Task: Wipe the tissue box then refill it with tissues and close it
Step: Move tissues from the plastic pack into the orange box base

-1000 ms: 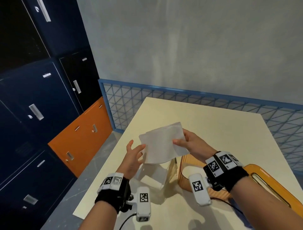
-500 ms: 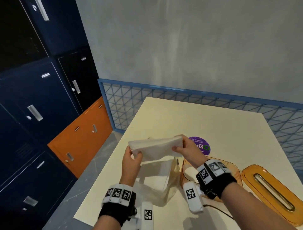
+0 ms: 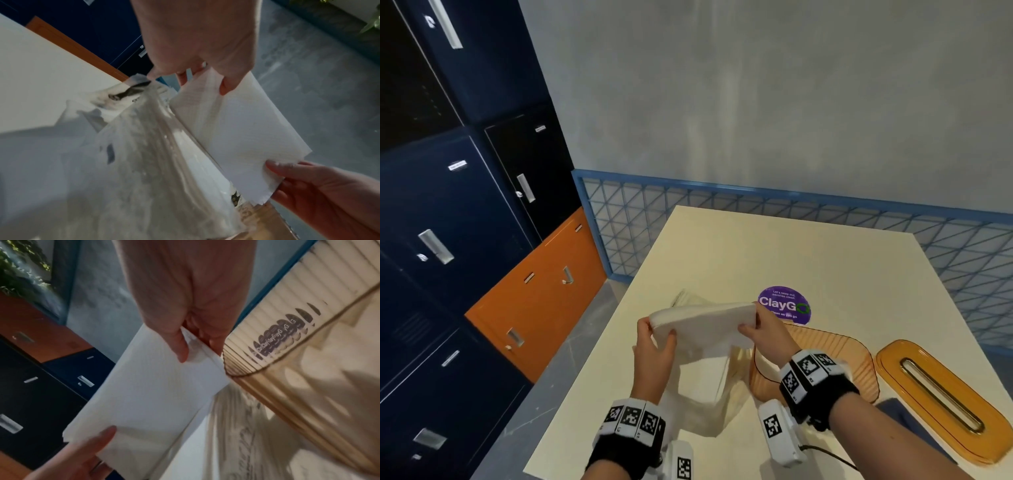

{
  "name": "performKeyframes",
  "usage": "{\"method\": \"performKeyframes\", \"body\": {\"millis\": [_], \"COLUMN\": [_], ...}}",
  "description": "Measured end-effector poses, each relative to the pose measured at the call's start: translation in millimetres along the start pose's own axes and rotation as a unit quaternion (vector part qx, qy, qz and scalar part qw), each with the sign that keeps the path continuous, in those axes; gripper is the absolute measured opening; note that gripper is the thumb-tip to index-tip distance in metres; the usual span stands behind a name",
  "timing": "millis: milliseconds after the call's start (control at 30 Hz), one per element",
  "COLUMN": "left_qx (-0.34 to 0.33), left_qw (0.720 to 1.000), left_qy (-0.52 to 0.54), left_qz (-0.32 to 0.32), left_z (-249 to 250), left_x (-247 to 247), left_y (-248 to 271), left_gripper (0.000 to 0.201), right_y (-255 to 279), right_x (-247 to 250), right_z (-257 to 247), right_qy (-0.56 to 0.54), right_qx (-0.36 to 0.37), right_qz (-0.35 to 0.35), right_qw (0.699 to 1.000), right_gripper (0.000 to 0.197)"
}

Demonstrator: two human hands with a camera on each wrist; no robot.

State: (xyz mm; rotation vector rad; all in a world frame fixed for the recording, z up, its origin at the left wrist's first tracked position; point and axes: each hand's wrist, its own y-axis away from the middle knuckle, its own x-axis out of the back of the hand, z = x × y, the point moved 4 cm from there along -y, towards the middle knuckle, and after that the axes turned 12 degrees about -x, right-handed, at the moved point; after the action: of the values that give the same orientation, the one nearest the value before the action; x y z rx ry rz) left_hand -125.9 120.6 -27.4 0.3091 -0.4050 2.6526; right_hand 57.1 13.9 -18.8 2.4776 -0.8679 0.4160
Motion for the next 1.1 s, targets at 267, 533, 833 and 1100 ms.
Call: {"method": "performKeyframes", "body": {"millis": [267,533,833,1100], "left_qx": [-0.056,0.028,-0.139,-0.179], "left_qw": [0.998,0.981,0.849,0.798], "left_qy": [0.016,-0.036,-0.405,-0.483], "left_qz": [-0.028,-0.19,-0.308,-0.314], "left_z": [54,56,50,54], "left_x": [-29,-118,-165,-170], "left_y": [-26,-8,10,14], "left_gripper": [0.009,0.019,0.022,0.03], "right_y": [9,42,32,36], "right_x": [59,134,119,107], "right_z": [-9,52,91,90], "right_qy": [-0.071,0.008,0.218,0.357], "right_qx": [-0.028,-0.14,-0.223,-0.205], "right_qz": [0.07,0.112,0.111,0.109], "right_qw": [0.995,0.984,0.944,0.905], "right_gripper": [0.018,0.024,0.034,0.036]}}
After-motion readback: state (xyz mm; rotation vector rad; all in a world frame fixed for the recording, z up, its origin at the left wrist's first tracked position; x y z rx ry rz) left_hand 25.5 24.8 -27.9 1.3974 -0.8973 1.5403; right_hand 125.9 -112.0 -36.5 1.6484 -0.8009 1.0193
